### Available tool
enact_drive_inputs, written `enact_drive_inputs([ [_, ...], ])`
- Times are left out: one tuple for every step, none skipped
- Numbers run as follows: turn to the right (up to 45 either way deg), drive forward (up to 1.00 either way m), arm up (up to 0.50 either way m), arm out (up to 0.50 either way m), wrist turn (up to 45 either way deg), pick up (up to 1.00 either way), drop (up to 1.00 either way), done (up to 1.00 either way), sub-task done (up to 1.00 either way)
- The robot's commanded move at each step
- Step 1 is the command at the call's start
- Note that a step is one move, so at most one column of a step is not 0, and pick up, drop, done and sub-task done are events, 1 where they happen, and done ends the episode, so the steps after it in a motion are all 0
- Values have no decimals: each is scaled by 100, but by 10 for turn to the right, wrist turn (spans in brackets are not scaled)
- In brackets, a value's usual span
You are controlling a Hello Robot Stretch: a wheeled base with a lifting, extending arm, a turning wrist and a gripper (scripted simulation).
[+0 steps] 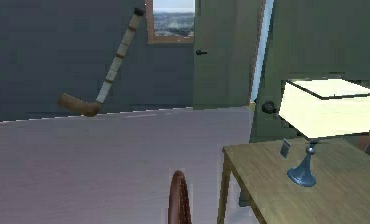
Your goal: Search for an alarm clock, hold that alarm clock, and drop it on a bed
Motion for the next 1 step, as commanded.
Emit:
enact_drive_inputs([
  [0, 0, 22, 0, 0, 0, 0, 0, 0],
])
